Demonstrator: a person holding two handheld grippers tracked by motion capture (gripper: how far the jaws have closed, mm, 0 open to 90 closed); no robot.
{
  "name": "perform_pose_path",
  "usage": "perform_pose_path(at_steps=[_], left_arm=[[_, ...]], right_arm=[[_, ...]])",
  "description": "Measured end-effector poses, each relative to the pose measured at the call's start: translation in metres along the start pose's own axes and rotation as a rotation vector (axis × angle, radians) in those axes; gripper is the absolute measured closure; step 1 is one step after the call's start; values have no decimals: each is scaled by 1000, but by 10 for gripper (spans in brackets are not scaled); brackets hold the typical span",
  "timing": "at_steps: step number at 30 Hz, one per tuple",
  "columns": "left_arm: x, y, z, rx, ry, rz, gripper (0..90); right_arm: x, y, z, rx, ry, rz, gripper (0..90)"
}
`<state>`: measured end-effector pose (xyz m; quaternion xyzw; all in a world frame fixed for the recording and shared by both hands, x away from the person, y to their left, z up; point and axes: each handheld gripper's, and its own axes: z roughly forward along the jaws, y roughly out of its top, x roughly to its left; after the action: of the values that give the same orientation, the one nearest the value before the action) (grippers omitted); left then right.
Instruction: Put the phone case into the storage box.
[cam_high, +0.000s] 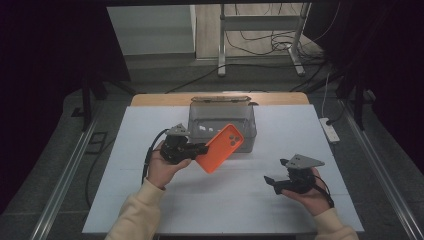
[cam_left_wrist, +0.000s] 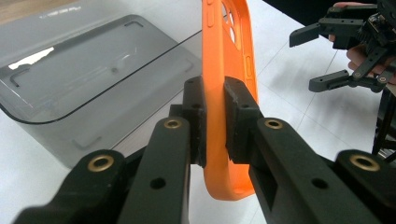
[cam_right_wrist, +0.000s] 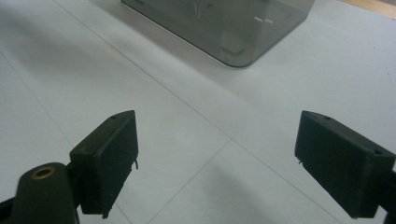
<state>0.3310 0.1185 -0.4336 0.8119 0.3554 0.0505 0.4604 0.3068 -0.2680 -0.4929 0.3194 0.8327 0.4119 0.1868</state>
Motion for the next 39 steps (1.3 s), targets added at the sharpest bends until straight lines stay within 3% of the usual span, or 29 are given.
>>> perform_pose_path(at_steps=[12, 20, 29, 39], left_arm=[[0, 4, -4, -14, 13, -7, 810], [1, 15, -9, -48, 21, -17, 810], [2, 27, -11, -42, 61, -15, 810], [11, 33, -5, -34, 84, -42, 810]], right_arm=[[-3, -7, -3, -5, -10, 40, 136], [1, -9, 3, 15, -3, -2, 135], [1, -9, 4, 15, -8, -6, 136], [2, -10, 6, 39, -8, -33, 135]])
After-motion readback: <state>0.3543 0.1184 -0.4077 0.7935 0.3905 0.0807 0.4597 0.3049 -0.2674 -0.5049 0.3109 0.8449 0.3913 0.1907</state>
